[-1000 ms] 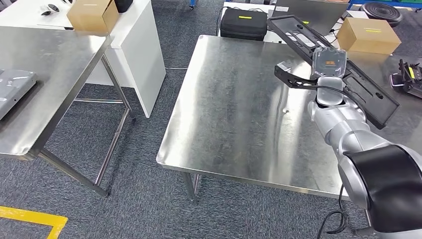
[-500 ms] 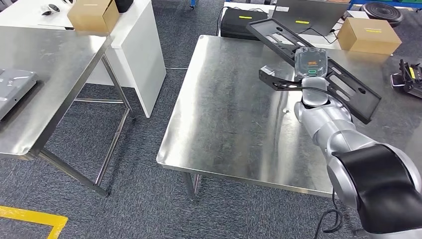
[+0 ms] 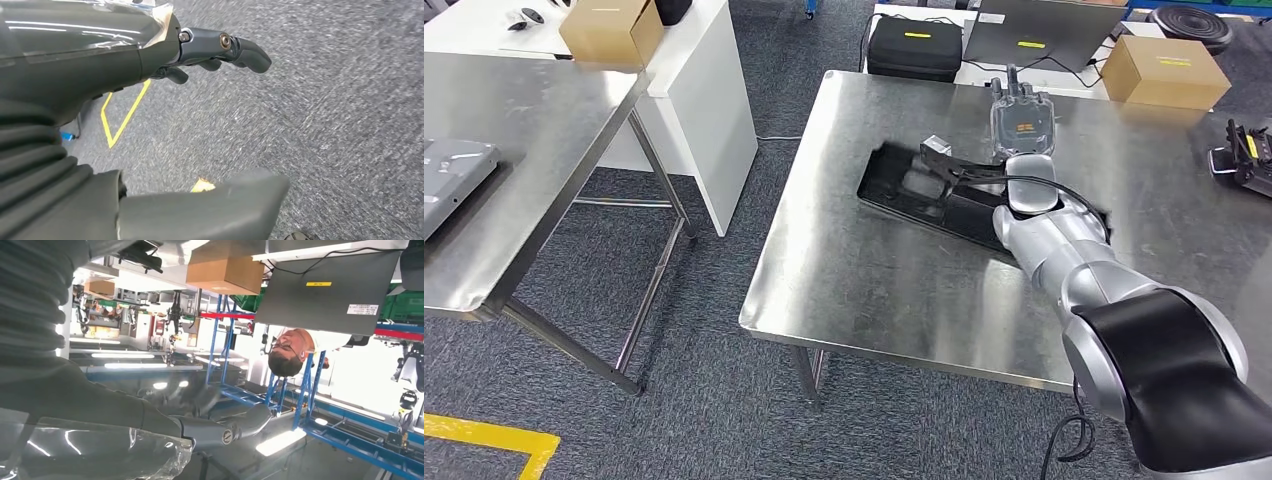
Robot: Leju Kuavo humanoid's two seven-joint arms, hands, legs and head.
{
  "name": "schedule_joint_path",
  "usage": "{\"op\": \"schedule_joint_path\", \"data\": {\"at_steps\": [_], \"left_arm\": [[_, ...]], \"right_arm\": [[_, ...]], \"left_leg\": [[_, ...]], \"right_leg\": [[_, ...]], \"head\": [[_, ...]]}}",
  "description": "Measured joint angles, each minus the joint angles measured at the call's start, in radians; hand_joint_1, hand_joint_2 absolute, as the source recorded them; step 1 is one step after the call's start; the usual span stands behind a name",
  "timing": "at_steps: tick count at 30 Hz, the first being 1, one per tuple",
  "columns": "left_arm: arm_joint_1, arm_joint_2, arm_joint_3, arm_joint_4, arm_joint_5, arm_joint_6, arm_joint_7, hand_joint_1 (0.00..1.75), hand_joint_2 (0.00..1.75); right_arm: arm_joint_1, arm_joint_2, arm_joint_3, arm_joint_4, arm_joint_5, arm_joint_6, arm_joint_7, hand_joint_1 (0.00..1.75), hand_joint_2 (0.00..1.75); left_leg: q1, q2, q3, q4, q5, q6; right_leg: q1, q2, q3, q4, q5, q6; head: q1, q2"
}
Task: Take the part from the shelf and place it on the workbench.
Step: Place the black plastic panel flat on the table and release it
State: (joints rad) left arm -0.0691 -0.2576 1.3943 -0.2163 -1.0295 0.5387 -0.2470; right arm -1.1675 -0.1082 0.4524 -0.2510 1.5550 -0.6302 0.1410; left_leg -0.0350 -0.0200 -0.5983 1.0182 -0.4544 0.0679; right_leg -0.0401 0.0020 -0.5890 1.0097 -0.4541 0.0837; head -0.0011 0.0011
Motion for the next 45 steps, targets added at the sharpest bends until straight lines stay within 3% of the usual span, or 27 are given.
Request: {"op": "schedule_joint_path", "data": {"at_steps": [3, 9, 18, 24, 28, 30, 32, 34, 39, 43, 45], "left_arm": [[-0.001, -0.013, 0.004, 0.0, 0.003, 0.009, -0.002, 0.0, 0.0], [-0.002, -0.019, 0.004, 0.0, 0.002, -0.037, -0.015, 0.0, 0.0], [-0.002, -0.004, 0.003, 0.0, -0.001, -0.153, -0.006, 0.0, 0.0], [-0.002, -0.001, -0.004, 0.0, -0.054, -0.204, 0.055, 0.0, 0.0], [-0.002, -0.032, -0.056, 0.005, -0.168, -0.185, 0.132, 0.0, 0.0], [-0.003, -0.048, -0.091, 0.012, -0.208, -0.159, 0.144, 0.0, 0.87], [-0.004, -0.054, -0.123, 0.016, -0.227, -0.15, 0.145, 0.0, 0.87], [-0.004, -0.056, -0.147, 0.017, -0.24, -0.154, 0.144, 0.0, 0.0], [-0.005, -0.06, -0.22, 0.019, -0.314, -0.197, 0.15, 0.0, 0.0], [-0.005, -0.061, -0.286, 0.027, -0.343, -0.208, 0.155, 0.0, 1.75], [-0.005, -0.061, -0.313, 0.028, -0.355, -0.213, 0.144, 0.0, 1.75]], "right_arm": [[0.0, 0.001, 0.0, 0.0, 0.006, 0.005, 0.003, 0.0, 1.75], [-0.002, -0.006, 0.0, 0.0, 0.011, 0.035, 0.026, 0.0, 1.75], [-0.003, -0.071, -0.03, 0.0, -0.008, 0.022, 0.047, 0.0, 1.75], [-0.035, -0.157, -0.075, 0.0, 0.0, 0.081, 0.081, 0.0, 1.75], [-0.061, -0.243, -0.105, -0.001, 0.006, 0.124, 0.081, 0.0, 1.75], [-0.065, -0.291, -0.12, -0.002, 0.007, 0.121, 0.071, 0.0, 1.75], [-0.065, -0.34, -0.135, -0.003, 0.007, 0.116, 0.056, 0.0, 1.75], [-0.065, -0.379, -0.149, -0.004, 0.004, 0.109, 0.05, 0.0, 1.75], [-0.019, -0.51, -0.211, -0.014, -0.045, 0.063, 0.001, 0.0, 1.75], [0.061, -0.626, -0.282, -0.022, -0.099, 0.013, -0.062, 0.0, 1.75], [0.121, -0.689, -0.322, -0.029, -0.147, -0.01, -0.09, 0.0, 1.75]], "left_leg": [[0.0, 0.0, 0.0, 0.0, 0.0, 0.0], [0.0, 0.0, 0.001, 0.0, 0.0, 0.0], [0.0, 0.0, 0.001, 0.0, 0.0, 0.0], [-0.001, 0.0, 0.0, 0.0, 0.0, 0.0], [-0.002, -0.001, 0.0, 0.0, 0.0, 0.001], [-0.002, -0.001, 0.0, 0.0, -0.001, 0.001], [-0.002, -0.002, 0.0, 0.0, -0.001, 0.001], [-0.002, -0.001, 0.001, 0.0, -0.001, 0.002], [-0.002, -0.007, 0.002, 0.0, -0.003, 0.004], [-0.002, -0.011, 0.001, 0.0, -0.004, 0.005], [-0.002, -0.012, 0.002, 0.0, -0.005, 0.007]], "right_leg": [[0.0, 0.0, 0.0, 0.0, 0.0, 0.0], [0.0, 0.0, 0.0, 0.0, 0.0, 0.0], [0.0, 0.0, 0.0, 0.0, 0.0, 0.0], [-0.001, 0.0, 0.0, -0.001, 0.0, 0.0], [-0.002, -0.001, 0.001, -0.002, 0.0, 0.0], [-0.001, -0.002, 0.002, -0.004, 0.0, 0.0], [-0.001, -0.002, 0.003, -0.005, 0.0, 0.0], [-0.001, -0.001, 0.003, -0.005, 0.0, 0.0], [-0.001, -0.007, 0.005, -0.007, -0.001, 0.001], [-0.001, -0.009, 0.006, -0.008, -0.001, 0.001], [-0.001, -0.01, 0.008, -0.009, -0.002, 0.004]], "head": [[0.0, 0.0], [0.0, 0.0], [0.0, 0.0], [0.0, 0.0], [0.0, 0.0], [0.0, 0.0], [0.001, 0.0], [0.0, 0.0], [0.001, 0.0], [0.001, 0.0], [0.001, 0.0]]}}
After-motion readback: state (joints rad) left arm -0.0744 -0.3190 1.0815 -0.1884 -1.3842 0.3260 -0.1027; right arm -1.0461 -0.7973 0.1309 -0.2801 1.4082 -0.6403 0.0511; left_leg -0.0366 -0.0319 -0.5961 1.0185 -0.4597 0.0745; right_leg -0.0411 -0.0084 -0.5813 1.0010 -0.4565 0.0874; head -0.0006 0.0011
